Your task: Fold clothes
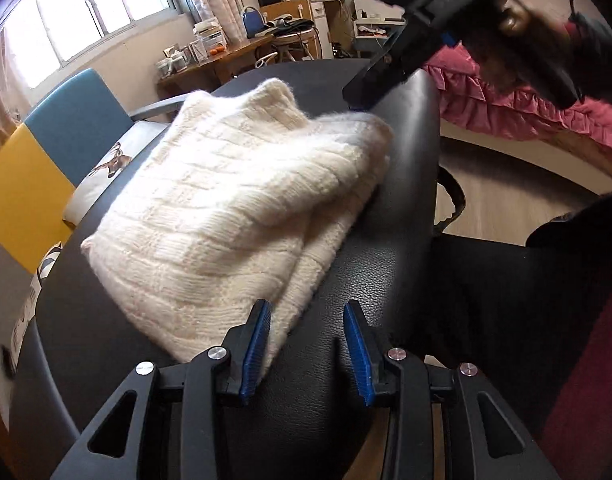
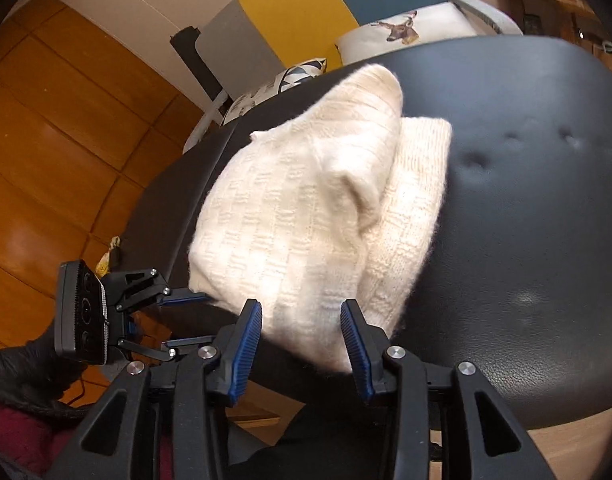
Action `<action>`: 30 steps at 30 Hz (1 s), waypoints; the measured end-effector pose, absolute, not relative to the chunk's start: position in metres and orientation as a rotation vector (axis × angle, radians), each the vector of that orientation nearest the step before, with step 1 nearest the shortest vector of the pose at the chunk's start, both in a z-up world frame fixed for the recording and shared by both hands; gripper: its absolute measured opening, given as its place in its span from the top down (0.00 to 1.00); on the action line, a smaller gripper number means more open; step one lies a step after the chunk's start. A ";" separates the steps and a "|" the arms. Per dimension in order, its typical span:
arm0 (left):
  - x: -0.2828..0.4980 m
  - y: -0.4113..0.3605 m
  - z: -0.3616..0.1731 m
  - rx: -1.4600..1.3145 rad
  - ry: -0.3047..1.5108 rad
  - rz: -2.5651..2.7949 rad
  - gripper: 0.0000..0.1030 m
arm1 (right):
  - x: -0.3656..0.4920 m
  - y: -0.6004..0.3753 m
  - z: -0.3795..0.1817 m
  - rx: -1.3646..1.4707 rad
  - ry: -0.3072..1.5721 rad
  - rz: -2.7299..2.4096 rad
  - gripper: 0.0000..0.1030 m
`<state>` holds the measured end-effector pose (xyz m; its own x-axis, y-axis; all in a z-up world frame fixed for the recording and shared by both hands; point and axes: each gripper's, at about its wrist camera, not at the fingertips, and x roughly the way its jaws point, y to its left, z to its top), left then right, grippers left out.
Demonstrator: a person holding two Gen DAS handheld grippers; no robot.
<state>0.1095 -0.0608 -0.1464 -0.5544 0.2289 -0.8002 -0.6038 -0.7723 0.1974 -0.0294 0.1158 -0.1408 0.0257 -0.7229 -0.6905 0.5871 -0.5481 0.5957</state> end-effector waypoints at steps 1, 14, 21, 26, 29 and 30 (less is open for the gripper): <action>0.109 -0.061 -0.147 -1.100 0.641 2.323 0.62 | -0.029 0.113 -0.144 1.333 -0.165 -1.686 0.59; 0.104 -0.058 -0.142 -1.046 0.721 2.297 0.62 | -0.037 0.100 -0.174 1.476 -0.136 -1.537 0.68; 0.090 -0.068 -0.166 -1.090 0.675 2.312 0.62 | -0.024 0.098 -0.135 1.327 -0.050 -1.619 0.93; 0.088 -0.073 -0.162 -1.117 0.624 2.235 0.64 | -0.033 0.110 -0.116 1.280 0.110 -1.782 0.94; 0.091 -0.070 -0.163 -1.117 0.658 2.171 0.64 | -0.037 0.109 -0.156 1.406 0.259 -1.825 0.94; 0.092 -0.069 -0.164 -1.118 0.671 2.153 0.64 | -0.038 0.111 -0.164 1.427 0.235 -1.826 0.94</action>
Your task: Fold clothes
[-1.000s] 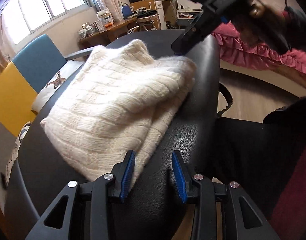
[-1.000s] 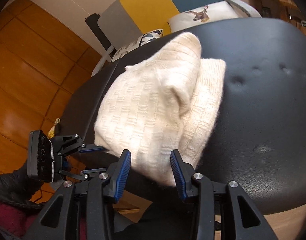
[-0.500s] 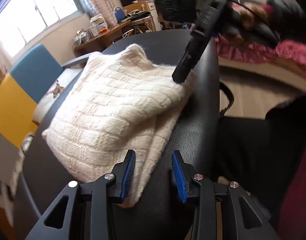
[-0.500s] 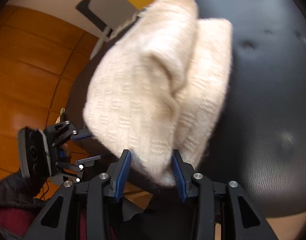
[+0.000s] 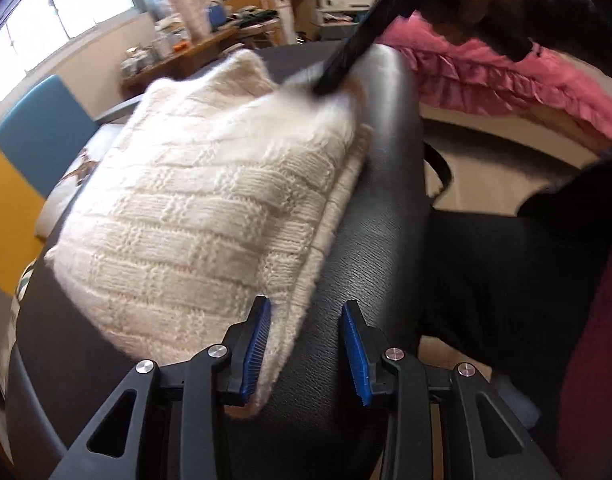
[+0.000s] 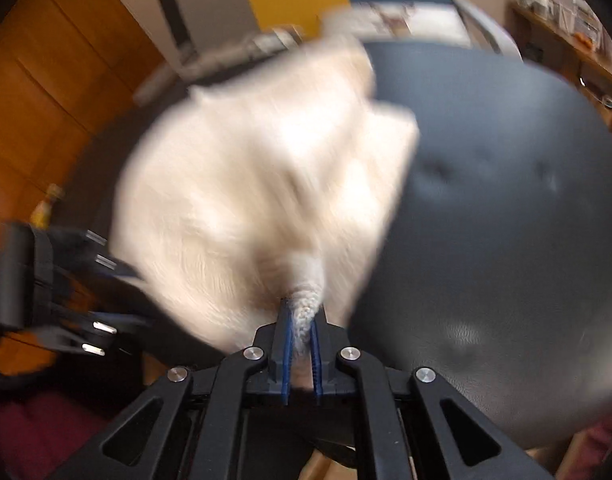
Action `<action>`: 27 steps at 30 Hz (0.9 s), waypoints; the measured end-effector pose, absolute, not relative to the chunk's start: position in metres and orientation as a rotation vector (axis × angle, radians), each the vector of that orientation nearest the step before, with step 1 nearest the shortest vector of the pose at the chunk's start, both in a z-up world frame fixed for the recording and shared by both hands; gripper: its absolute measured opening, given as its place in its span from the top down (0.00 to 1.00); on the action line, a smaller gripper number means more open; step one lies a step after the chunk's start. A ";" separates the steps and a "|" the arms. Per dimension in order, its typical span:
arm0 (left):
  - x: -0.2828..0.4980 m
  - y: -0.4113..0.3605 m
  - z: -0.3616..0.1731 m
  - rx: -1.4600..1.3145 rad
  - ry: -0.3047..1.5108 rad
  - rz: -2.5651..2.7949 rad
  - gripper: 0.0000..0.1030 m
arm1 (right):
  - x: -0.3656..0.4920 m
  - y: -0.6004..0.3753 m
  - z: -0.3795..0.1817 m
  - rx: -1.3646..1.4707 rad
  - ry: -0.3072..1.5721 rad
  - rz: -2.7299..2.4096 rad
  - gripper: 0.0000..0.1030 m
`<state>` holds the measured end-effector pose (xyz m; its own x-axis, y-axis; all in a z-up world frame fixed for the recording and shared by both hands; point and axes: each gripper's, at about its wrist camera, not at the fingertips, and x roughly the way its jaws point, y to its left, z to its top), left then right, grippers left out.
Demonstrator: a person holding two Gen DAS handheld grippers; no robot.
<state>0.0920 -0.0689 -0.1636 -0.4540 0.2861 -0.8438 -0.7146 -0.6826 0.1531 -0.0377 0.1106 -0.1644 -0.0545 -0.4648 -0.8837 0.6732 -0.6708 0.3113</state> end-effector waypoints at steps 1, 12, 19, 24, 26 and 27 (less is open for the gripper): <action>0.091 -0.069 -0.164 -1.124 0.667 2.143 0.64 | -0.038 0.113 -0.166 1.426 0.199 -1.838 0.94; 0.089 -0.086 -0.136 -1.259 0.356 1.973 0.86 | -0.040 0.138 -0.171 1.442 0.061 -1.845 0.94; 0.035 -0.103 -0.092 -1.081 0.026 2.213 0.84 | -0.045 0.152 -0.173 1.444 -0.024 -1.811 0.94; -0.005 -0.075 -0.130 -1.183 0.136 2.232 0.84 | -0.057 0.172 -0.160 1.417 -0.144 -1.747 0.80; -0.006 -0.070 -0.139 -1.197 0.148 2.211 0.84 | -0.068 0.184 -0.141 1.340 -0.224 -1.773 0.71; -0.005 -0.068 -0.139 -1.193 0.144 2.208 0.84 | -0.073 0.191 -0.132 1.298 -0.266 -1.787 0.70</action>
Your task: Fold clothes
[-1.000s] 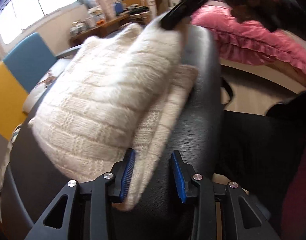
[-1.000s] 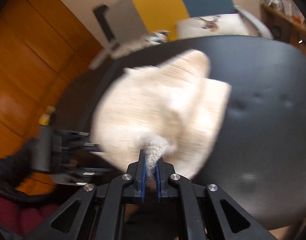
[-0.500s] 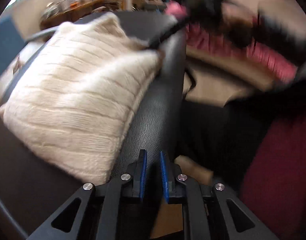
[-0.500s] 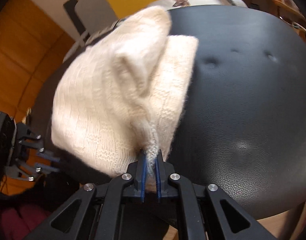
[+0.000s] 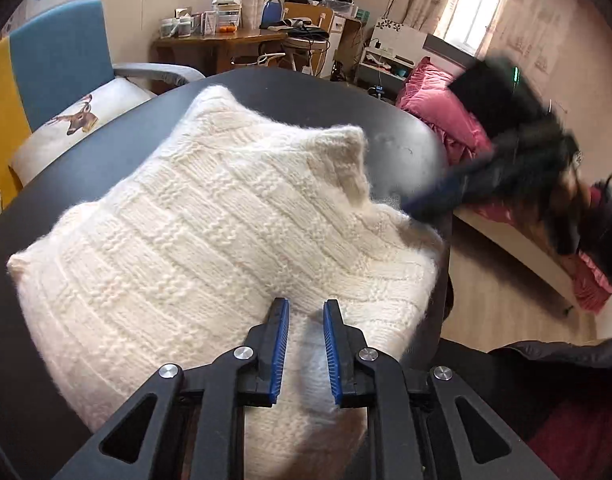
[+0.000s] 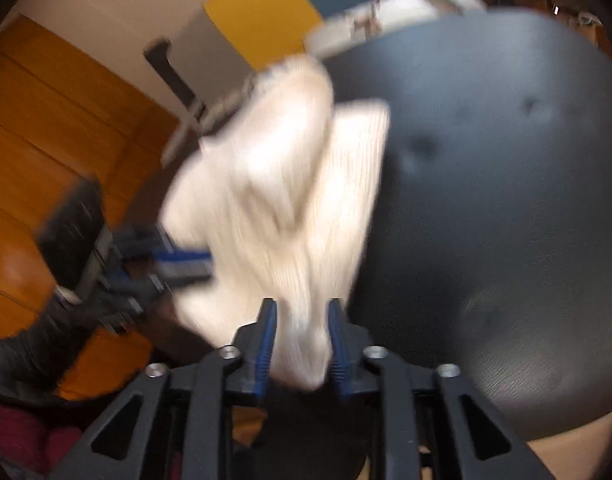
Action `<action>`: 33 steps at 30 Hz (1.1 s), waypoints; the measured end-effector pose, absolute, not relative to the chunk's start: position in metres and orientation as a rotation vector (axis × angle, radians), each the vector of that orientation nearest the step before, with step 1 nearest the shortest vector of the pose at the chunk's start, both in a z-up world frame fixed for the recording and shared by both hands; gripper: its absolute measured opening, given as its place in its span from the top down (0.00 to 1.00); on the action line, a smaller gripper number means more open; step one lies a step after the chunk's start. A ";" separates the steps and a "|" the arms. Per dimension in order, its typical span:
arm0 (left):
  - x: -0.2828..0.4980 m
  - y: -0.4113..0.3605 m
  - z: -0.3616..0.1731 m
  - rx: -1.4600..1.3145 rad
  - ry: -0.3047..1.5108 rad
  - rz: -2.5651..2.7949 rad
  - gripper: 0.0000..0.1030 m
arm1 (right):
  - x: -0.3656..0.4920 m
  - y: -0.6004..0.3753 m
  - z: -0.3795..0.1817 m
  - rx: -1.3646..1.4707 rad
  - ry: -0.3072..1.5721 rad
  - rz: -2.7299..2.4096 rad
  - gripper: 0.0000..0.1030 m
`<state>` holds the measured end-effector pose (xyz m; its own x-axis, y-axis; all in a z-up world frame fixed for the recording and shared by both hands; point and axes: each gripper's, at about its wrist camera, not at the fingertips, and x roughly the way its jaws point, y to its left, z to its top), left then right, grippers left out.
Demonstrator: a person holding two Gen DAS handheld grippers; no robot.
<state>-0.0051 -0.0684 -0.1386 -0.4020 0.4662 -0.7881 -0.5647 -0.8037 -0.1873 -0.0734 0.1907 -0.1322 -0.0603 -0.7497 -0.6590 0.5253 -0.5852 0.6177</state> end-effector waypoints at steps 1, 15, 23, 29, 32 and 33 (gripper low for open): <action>-0.005 -0.068 -0.139 -1.197 0.126 2.199 0.84 | -0.085 0.189 -0.128 1.275 -0.308 -1.787 0.67; 0.004 -0.062 -0.148 -1.201 0.163 2.207 0.81 | -0.180 0.092 -0.166 1.378 -0.479 -1.666 0.42; 0.003 -0.067 -0.150 -1.193 0.139 2.203 0.81 | -0.170 0.071 -0.172 1.449 -0.416 -1.689 0.41; 0.011 -0.069 -0.148 -1.184 0.137 2.217 0.81 | -0.166 0.073 -0.153 1.411 -0.342 -1.830 0.88; 0.020 -0.072 -0.144 -1.185 0.111 2.237 0.81 | -0.147 0.065 -0.114 1.302 -0.196 -1.915 0.90; 0.022 -0.074 -0.141 -1.184 0.103 2.250 0.81 | -0.141 0.063 -0.098 1.263 -0.154 -1.937 0.90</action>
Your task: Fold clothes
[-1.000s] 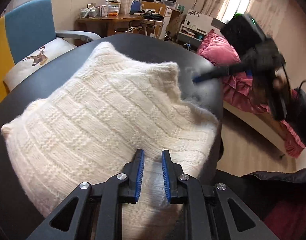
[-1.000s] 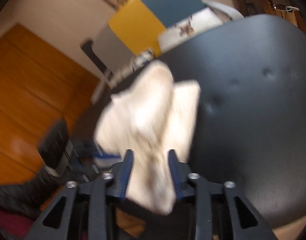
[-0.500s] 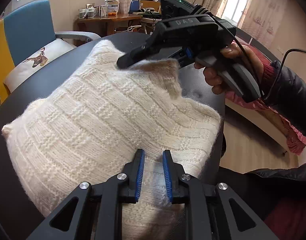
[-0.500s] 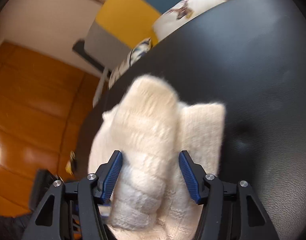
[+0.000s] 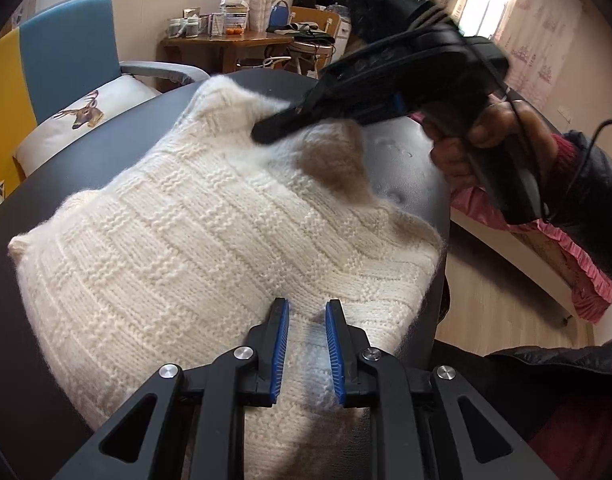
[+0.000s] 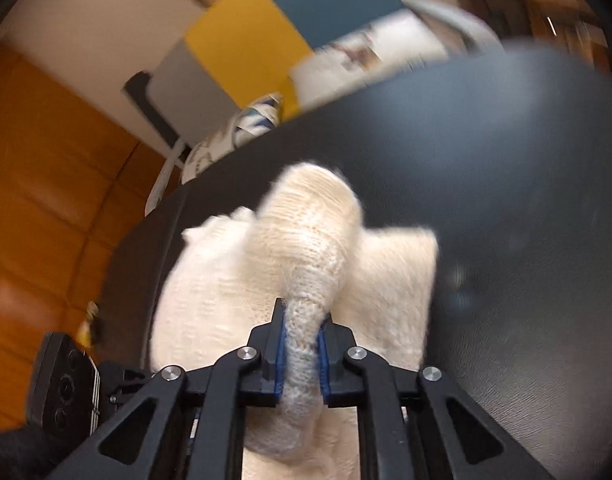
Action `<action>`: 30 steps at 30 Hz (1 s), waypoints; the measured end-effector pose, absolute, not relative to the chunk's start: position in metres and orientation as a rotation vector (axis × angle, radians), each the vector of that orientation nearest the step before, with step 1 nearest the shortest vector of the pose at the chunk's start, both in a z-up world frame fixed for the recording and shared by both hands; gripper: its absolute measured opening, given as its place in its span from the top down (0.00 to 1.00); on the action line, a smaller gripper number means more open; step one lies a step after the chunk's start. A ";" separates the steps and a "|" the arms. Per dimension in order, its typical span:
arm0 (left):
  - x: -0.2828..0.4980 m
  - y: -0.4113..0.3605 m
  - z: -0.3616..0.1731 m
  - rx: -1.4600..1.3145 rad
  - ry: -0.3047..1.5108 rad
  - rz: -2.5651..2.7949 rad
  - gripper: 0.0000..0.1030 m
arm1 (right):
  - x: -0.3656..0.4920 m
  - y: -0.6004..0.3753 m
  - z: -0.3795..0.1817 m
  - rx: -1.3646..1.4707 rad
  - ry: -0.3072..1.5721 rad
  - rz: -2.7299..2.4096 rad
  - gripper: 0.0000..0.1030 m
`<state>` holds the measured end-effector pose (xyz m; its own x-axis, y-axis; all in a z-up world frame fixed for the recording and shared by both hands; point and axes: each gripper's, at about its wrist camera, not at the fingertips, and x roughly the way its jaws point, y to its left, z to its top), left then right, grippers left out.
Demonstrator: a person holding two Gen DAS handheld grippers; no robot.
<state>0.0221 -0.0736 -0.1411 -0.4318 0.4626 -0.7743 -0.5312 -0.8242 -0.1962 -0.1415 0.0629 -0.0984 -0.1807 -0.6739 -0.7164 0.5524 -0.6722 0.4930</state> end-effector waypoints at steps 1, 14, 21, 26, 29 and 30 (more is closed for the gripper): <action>0.026 -0.075 -0.134 -1.166 0.091 2.271 0.81 | -0.134 0.063 -0.077 1.196 -0.111 -1.971 0.90; 0.015 -0.119 -0.127 -1.204 -0.273 2.370 0.62 | -0.174 0.150 -0.155 1.406 -0.402 -2.073 0.90; -0.009 -0.151 -0.136 -1.203 -0.592 2.409 0.58 | -0.179 0.158 -0.181 1.416 -0.373 -2.050 0.89; -0.056 -0.141 -0.151 -1.246 -0.643 2.334 0.48 | -0.182 0.163 -0.189 1.423 -0.424 -1.992 0.89; -0.064 -0.131 -0.149 -1.254 -0.552 2.361 0.55 | -0.181 0.157 -0.190 1.430 -0.415 -1.975 0.89; -0.066 -0.132 -0.149 -1.252 -0.534 2.354 0.58 | -0.179 0.154 -0.190 1.430 -0.419 -1.959 0.89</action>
<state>-0.0663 -0.1316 -0.1489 -0.5067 0.5279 -0.6815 -0.1824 -0.8383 -0.5137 -0.1793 0.1543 -0.1898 -0.1772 -0.6768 -0.7145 0.3249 -0.7255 0.6067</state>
